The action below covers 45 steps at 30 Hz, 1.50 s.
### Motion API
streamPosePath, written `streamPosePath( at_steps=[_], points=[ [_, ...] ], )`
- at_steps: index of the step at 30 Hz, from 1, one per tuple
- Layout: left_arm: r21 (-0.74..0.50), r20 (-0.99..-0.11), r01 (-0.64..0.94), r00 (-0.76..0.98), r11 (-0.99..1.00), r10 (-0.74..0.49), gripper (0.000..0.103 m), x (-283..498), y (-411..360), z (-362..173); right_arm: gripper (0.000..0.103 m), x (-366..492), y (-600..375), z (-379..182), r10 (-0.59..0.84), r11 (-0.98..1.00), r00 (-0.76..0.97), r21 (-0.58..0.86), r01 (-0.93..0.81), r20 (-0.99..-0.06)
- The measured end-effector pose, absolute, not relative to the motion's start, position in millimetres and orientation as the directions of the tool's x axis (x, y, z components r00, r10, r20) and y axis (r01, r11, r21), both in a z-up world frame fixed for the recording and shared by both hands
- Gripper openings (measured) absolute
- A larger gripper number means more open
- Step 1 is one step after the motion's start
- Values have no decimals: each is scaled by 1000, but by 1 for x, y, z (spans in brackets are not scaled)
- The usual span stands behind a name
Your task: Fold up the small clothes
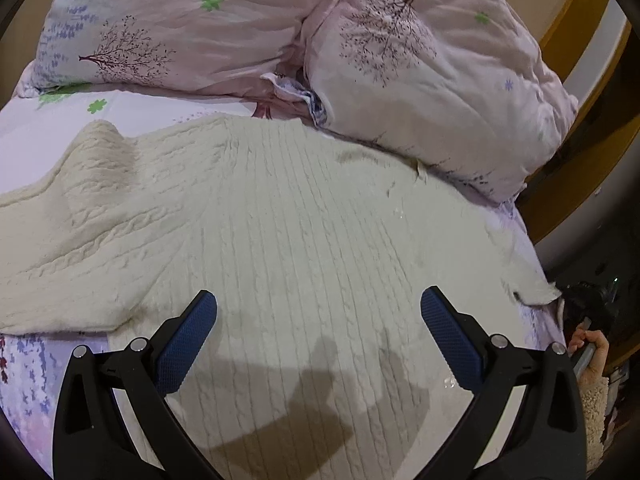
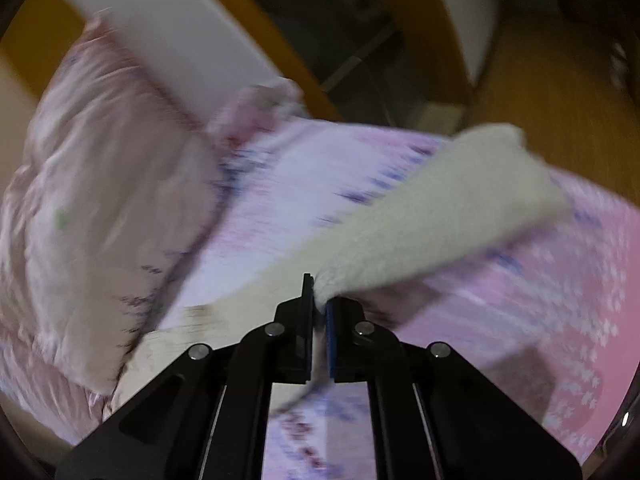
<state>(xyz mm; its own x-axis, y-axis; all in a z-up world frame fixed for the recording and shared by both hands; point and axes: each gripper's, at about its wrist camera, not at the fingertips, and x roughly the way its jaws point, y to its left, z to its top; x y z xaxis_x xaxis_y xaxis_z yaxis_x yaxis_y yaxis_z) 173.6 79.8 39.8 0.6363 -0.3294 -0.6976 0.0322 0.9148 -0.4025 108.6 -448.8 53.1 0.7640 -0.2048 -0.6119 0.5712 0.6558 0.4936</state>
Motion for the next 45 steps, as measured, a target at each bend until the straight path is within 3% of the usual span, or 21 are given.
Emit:
streamPosePath(
  at_steps=[4, 7, 11, 14, 17, 20, 23, 26, 28, 30, 31, 34, 37, 38, 40, 42, 45],
  points=[
    [-425, -653, 55, 673, 904, -348, 102, 174, 83, 46, 5, 131, -394, 84, -89, 773, 832, 489, 405, -548],
    [-402, -640, 52, 698, 914, -321, 102, 171, 82, 50, 5, 156, -331, 93, 81, 845, 848, 487, 219, -523],
    [-433, -634, 59, 690, 899, -350, 102, 175, 80, 51, 5, 189, -231, 67, 314, 882, 742, 471, 2, -592],
    [-472, -620, 71, 682, 879, -388, 102, 178, 80, 52, 5, 206, -187, 33, 392, 880, 635, 473, -48, -666],
    [-509, -608, 78, 672, 857, -422, 102, 180, 83, 51, 18, 216, -179, 10, 425, 862, 572, 506, -19, -702],
    [-544, -599, 74, 663, 836, -449, 102, 182, 89, 49, 47, 215, -205, 3, 460, 799, 570, 598, 69, -681],
    [-601, -586, 65, 642, 797, -494, 102, 187, 94, 44, 53, 208, -234, 7, 448, 736, 621, 660, 152, -643],
    [-632, -580, 57, 627, 773, -521, 102, 190, 94, 40, 53, 203, -258, 10, 398, 707, 663, 673, 218, -634],
    [-640, -579, 53, 622, 766, -527, 102, 191, 94, 37, 47, 206, -266, 12, 353, 706, 680, 660, 258, -643],
    [-652, -575, 48, 618, 756, -536, 102, 191, 96, 36, 13, 212, -265, 14, 274, 742, 688, 603, 292, -671],
    [-662, -570, 46, 618, 748, -541, 102, 191, 97, 35, 9, 215, -260, 18, 231, 775, 693, 559, 294, -683],
    [-689, -548, 36, 628, 724, -553, 102, 191, 103, 34, 7, 219, -221, 41, 161, 879, 740, 436, 192, -652],
    [-718, -528, 22, 635, 696, -565, 99, 191, 106, 33, 7, 224, -158, 58, 330, 917, 707, 391, -82, -625],
    [-726, -523, 19, 634, 687, -570, 96, 192, 107, 31, 8, 230, -128, 53, 432, 896, 614, 390, -210, -661],
    [-743, -521, 5, 623, 669, -584, 92, 194, 106, 27, 25, 229, -96, 40, 487, 874, 514, 391, -290, -706],
    [-756, -520, -9, 615, 654, -593, 87, 196, 105, 23, 58, 228, -90, 33, 492, 870, 487, 398, -290, -721],
    [-767, -539, -60, 600, 638, -591, 83, 201, 106, 14, 62, 220, -115, 26, 499, 864, 488, 458, -210, -716]
  ],
)
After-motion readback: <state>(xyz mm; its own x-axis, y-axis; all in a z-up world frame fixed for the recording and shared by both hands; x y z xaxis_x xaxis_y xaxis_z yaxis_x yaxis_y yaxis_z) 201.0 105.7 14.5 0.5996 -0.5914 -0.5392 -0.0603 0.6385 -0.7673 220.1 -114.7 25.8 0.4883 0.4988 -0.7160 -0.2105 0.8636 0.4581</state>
